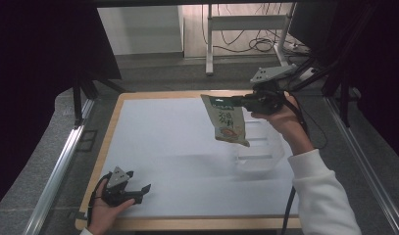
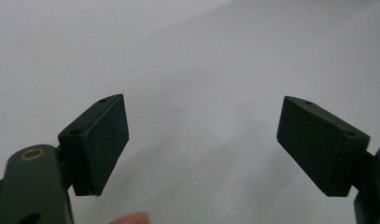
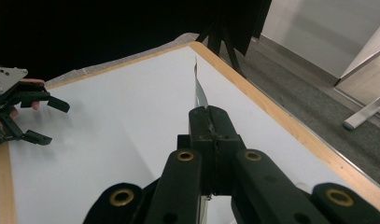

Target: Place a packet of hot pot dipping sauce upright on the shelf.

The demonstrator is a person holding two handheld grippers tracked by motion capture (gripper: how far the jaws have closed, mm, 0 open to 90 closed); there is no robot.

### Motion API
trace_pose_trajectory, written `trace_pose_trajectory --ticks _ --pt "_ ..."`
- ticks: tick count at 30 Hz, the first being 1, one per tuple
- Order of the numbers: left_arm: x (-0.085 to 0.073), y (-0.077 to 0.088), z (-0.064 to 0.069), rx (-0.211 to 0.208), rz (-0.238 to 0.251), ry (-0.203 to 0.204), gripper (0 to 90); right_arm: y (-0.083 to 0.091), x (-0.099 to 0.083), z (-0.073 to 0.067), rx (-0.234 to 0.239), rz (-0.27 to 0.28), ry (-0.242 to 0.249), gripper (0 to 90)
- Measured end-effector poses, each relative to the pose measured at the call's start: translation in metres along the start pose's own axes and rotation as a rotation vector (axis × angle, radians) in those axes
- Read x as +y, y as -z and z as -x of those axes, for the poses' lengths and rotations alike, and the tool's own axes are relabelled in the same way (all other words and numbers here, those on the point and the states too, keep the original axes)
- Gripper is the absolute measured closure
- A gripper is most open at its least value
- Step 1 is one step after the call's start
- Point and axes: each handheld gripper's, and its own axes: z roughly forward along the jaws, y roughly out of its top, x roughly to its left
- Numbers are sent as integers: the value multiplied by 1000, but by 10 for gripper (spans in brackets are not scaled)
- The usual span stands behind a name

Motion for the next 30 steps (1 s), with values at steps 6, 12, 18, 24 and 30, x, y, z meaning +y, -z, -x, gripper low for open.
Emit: trace_pose_trajectory --ticks 6,12,18,24,30 --pt "0 0 0 -1 -4 -3 168 7 -4 6 -11 0 -10 896" --pt "0 -1 0 -1 -5 -5 168 11 -8 12 -18 -1 -17 896" --pt "0 -1 1 1 -7 -4 168 16 -13 20 -42 -10 -25 896" --pt "0 -1 1 2 -8 -3 168 22 -18 28 -56 -9 -37 896" --pt "0 -2 1 1 -9 -3 168 24 -22 34 -67 -22 -47 896"
